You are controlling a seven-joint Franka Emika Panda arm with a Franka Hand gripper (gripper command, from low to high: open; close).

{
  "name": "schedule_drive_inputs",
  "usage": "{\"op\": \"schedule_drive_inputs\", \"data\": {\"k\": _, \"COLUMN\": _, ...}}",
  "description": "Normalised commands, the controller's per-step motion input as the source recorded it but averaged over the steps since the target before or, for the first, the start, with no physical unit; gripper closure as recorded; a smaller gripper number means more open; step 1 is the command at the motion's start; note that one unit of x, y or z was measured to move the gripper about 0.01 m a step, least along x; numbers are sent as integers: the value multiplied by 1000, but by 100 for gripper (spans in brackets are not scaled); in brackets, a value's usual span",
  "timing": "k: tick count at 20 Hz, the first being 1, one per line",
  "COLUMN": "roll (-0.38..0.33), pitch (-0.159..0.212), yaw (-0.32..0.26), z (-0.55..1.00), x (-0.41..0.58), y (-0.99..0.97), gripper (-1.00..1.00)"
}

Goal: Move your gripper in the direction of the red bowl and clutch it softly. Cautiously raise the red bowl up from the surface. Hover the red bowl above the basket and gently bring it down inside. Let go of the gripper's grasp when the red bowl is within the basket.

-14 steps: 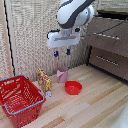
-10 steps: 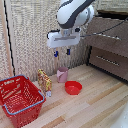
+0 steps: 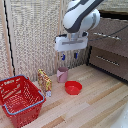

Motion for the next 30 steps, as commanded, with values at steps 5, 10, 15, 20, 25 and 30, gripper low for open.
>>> {"op": "schedule_drive_inputs", "data": {"k": 5, "roll": -7, "pitch": 1, "yaw": -32, "z": -381, "x": -348, "y": -251, "gripper": -100}}
{"op": "schedule_drive_inputs", "data": {"k": 10, "roll": -60, "pitch": 0, "yaw": -4, "z": -499, "x": -219, "y": -165, "gripper": -100}}
{"op": "schedule_drive_inputs", "data": {"k": 15, "roll": -96, "pitch": 0, "yaw": 14, "z": -559, "x": -42, "y": -166, "gripper": -100}}
{"op": "schedule_drive_inputs", "data": {"k": 20, "roll": -113, "pitch": 0, "yaw": 33, "z": -526, "x": 0, "y": -134, "gripper": -100}}
{"op": "schedule_drive_inputs", "data": {"k": 25, "roll": -75, "pitch": 1, "yaw": 40, "z": -425, "x": 0, "y": -146, "gripper": -100}}
{"op": "schedule_drive_inputs", "data": {"k": 30, "roll": -56, "pitch": 1, "yaw": 28, "z": -382, "x": 0, "y": -61, "gripper": -100}}
